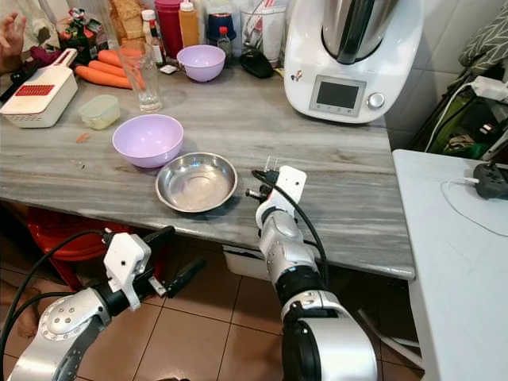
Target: Setting the table
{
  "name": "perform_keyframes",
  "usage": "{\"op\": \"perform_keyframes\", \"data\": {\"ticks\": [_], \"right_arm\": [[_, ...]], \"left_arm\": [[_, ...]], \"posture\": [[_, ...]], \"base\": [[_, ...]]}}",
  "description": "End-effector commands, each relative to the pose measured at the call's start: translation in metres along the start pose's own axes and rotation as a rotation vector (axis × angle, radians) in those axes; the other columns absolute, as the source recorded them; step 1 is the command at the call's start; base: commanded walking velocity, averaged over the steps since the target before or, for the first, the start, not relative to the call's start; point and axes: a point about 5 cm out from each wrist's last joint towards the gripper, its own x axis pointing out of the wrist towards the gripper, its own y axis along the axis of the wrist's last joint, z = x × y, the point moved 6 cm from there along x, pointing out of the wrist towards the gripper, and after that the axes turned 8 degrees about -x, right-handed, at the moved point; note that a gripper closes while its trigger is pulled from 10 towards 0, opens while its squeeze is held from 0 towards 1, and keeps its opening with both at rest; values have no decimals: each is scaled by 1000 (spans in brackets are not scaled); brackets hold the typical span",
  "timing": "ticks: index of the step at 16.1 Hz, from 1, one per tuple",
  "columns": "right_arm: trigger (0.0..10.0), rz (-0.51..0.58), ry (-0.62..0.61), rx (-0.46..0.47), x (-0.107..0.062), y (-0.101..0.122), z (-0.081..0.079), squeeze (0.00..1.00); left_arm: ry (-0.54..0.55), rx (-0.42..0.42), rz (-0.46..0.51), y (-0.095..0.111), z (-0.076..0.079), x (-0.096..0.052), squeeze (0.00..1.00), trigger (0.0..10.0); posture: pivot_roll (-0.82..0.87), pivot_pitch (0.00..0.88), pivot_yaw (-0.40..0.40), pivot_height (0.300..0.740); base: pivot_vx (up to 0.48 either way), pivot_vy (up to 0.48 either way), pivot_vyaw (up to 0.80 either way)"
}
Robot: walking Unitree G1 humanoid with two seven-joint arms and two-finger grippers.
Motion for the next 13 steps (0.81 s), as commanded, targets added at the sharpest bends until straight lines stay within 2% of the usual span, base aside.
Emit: {"op": "perform_keyframes", "data": {"ticks": [1,3,5,6,7,8,13], "right_arm": [[10000,-5,56,-1,-1,0,-27,0],[10000,-3,72,-62,-1,0,-34,0],[10000,-6,78,-61,-1,-1,-35,0],[10000,-10,77,-61,-1,-2,-35,251],[10000,-15,76,-62,-1,-4,-35,718],[10000,-17,75,-63,-1,-5,-34,976],[10000,0,61,-57,0,-3,-28,1000]], "left_arm": [[-16,19,-2,3,4,0,0,10000],[-18,16,-1,3,6,1,0,10000],[-19,15,-1,3,6,1,0,10000],[-21,15,-3,2,7,1,0,10000],[-22,15,-3,3,7,1,0,10000],[-23,15,-2,3,7,1,0,10000],[-39,12,1,3,9,5,0,10000]], "posture": [[97,123,-28,740],[98,124,-29,740],[98,124,-29,740],[98,124,-29,740],[98,124,-29,740],[98,124,-29,740],[90,115,-27,740]], "base": [[0,0,0],[0,0,0],[0,0,0],[0,0,0],[0,0,0],[0,0,0],[0,0,0]]}}
